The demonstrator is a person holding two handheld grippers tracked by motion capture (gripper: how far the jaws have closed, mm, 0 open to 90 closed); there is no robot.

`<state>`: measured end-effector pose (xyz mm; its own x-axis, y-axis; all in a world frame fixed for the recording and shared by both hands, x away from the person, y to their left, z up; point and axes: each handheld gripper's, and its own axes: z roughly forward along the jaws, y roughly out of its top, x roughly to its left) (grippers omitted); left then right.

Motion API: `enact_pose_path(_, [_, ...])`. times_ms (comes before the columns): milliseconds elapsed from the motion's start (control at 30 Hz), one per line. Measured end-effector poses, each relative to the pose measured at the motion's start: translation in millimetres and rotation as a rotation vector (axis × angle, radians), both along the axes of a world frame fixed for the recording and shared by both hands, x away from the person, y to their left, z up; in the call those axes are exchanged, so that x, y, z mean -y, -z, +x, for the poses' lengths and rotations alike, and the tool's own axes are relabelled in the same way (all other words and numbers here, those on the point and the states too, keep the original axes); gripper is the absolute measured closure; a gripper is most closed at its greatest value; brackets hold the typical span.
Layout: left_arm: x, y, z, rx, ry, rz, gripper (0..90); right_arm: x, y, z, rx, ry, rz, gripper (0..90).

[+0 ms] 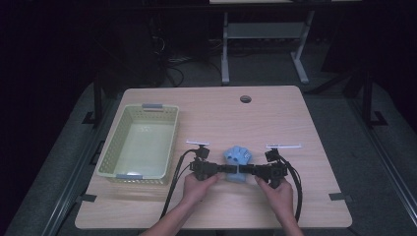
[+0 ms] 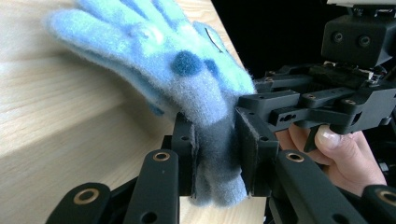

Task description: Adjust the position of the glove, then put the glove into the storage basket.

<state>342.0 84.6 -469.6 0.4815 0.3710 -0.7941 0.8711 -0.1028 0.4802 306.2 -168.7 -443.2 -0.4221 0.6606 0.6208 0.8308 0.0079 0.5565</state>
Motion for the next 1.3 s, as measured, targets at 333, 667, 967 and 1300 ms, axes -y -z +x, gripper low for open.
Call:
enact_pose_path(333, [-4.1,-11.7,0.1,0.026,0.007,0.000,69.9,-5.3,-15.2,0.0,0.032,-0.014,-0.026,75.3])
enact_pose_path(667, [-3.2,-14.6,1.5,0.029,0.006,0.006,69.9,-4.9,-17.8,2.1,0.029,-0.021,-0.027,75.1])
enact_pose_path(967, [-3.2,-18.5,3.2,0.030,0.012,0.005,69.9,-4.0,-21.2,4.2,0.033,-0.022,-0.026,75.1])
enact_pose_path(1300, [-7.3,-24.0,4.2,0.038,0.018,0.006,70.5,-5.5,-26.4,5.7,0.035,-0.028,-0.011,75.2])
